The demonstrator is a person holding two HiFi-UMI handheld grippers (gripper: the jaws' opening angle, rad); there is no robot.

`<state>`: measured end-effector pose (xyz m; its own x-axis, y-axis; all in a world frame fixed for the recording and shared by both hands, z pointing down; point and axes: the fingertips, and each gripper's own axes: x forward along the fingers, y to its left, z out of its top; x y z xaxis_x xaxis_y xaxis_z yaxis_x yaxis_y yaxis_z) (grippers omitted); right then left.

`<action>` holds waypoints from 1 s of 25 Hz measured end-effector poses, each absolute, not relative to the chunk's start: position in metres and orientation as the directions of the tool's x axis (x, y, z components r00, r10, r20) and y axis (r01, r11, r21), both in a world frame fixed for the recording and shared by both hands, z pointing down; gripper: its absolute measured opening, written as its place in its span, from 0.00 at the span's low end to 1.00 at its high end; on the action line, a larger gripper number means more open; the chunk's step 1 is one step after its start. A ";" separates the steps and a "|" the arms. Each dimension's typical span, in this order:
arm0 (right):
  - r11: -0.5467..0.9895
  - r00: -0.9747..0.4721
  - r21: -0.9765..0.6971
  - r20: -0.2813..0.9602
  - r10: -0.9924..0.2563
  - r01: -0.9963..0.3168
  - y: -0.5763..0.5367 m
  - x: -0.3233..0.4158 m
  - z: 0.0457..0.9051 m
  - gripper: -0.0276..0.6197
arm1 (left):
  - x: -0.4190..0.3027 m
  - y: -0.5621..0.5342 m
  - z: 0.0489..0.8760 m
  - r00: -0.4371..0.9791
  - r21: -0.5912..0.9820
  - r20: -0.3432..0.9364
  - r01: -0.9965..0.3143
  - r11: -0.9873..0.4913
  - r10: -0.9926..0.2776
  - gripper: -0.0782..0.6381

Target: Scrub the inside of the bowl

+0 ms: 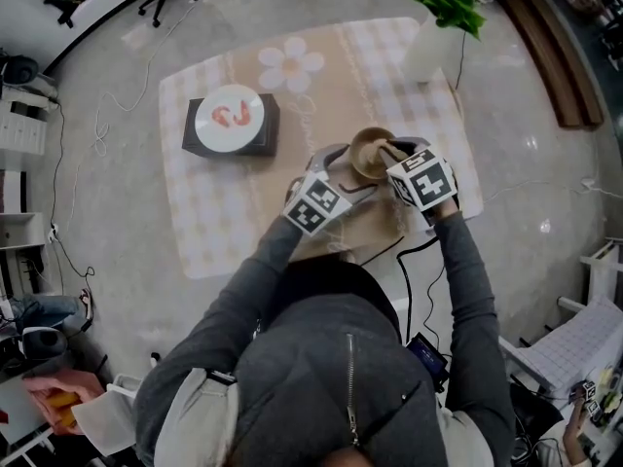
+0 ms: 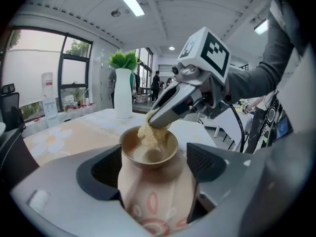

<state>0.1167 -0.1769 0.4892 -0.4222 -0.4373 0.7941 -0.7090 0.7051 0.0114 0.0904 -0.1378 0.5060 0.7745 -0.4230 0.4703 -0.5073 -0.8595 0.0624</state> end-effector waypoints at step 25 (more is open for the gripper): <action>-0.090 0.045 -0.196 0.223 -0.974 -0.976 -0.024 0.204 0.409 0.14 | 0.091 -0.060 0.418 0.779 0.053 0.147 -0.622 -0.782 -0.610 0.12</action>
